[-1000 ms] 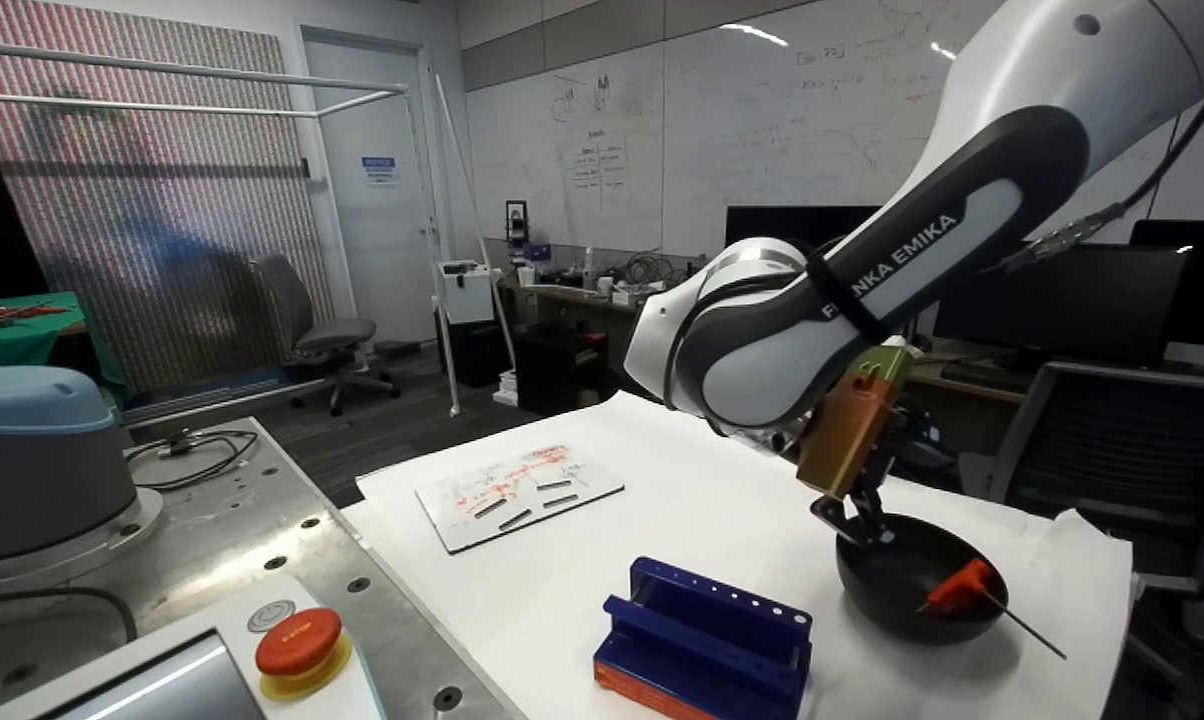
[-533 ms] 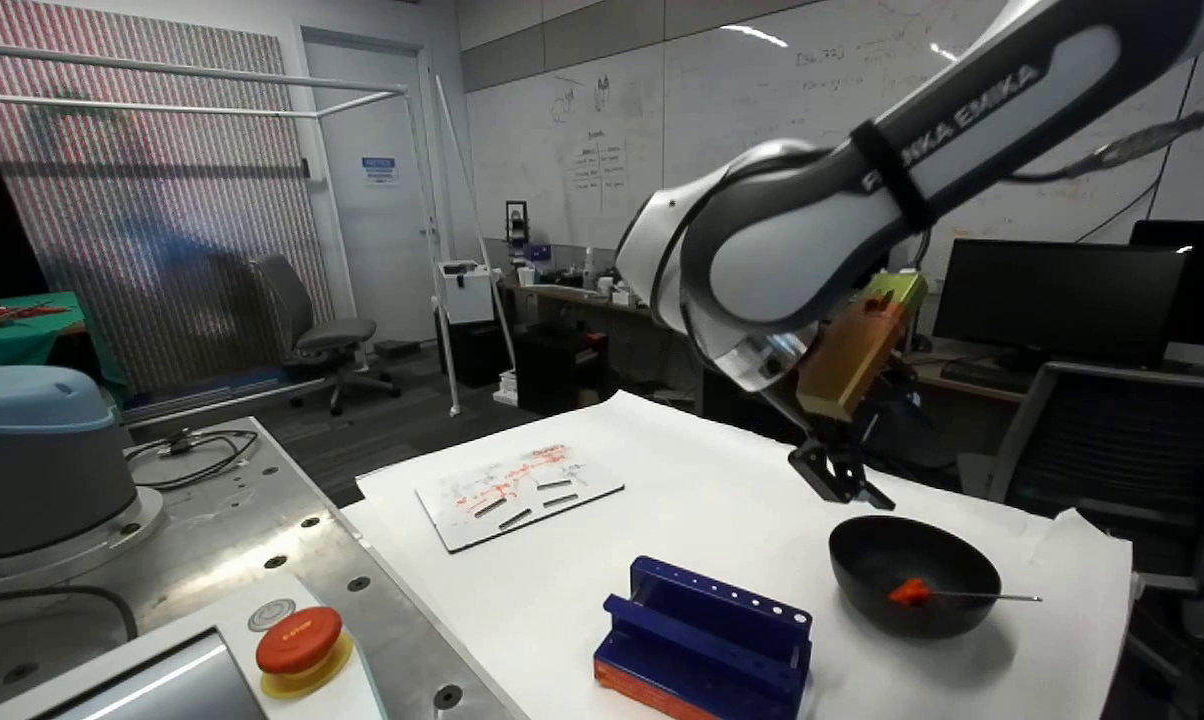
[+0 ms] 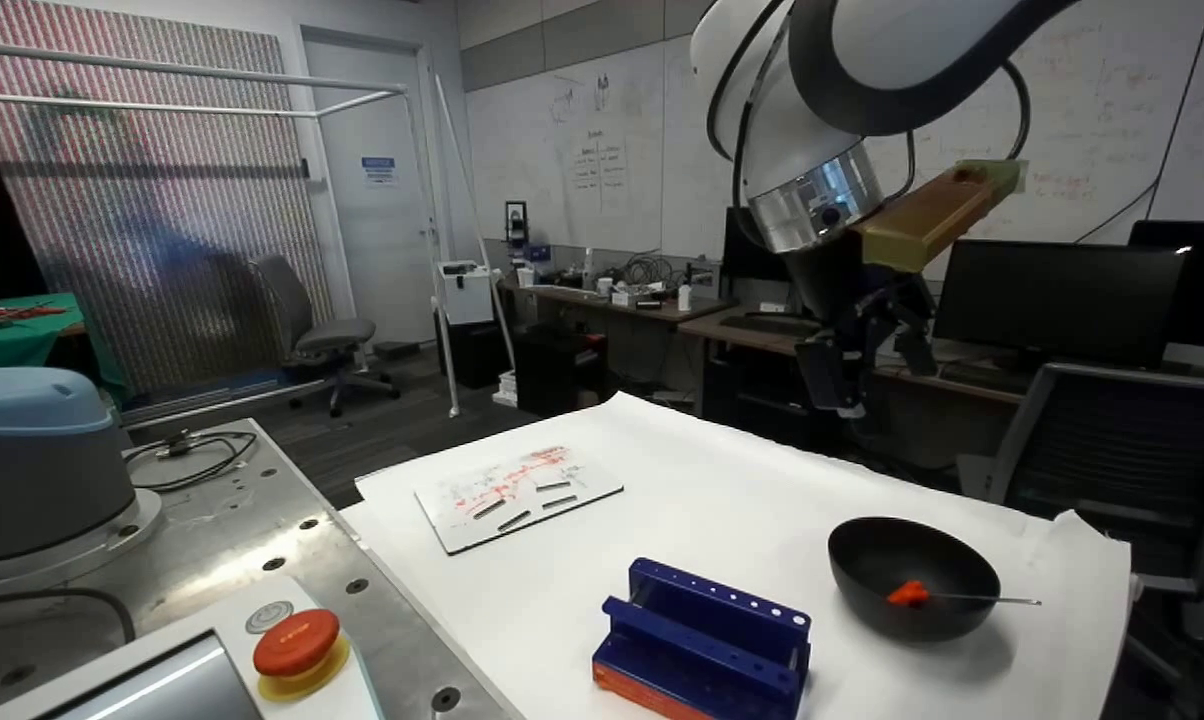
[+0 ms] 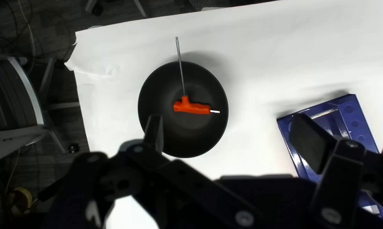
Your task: Put the orange object in the bowl
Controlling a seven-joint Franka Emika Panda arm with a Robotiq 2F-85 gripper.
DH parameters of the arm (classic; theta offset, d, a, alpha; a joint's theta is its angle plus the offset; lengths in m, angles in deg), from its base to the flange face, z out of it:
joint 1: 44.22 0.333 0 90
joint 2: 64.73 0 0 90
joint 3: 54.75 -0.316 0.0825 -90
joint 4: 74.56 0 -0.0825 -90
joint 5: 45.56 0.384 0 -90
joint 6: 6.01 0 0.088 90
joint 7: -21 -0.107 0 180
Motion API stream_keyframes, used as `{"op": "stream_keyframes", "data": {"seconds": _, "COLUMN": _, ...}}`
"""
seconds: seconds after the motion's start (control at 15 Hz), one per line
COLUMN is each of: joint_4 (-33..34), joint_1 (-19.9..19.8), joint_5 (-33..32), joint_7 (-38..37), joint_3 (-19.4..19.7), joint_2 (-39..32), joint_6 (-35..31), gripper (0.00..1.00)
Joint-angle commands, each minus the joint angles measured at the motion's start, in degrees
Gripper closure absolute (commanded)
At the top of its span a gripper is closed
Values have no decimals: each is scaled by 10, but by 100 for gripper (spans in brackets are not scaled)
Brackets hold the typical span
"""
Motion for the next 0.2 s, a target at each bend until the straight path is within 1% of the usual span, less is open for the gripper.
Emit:
{"op": "stream_keyframes", "data": {"seconds": 0.0, "joint_4": 1, "joint_1": -8, "joint_5": -1, "joint_7": -1, "joint_3": -8, "joint_2": 1, "joint_6": 2, "gripper": 0}}
{"op": "stream_keyframes", "data": {"seconds": 0.13, "joint_4": 1, "joint_1": -7, "joint_5": -1, "joint_7": -1, "joint_3": -8, "joint_2": -7, "joint_6": 2, "gripper": 0}}
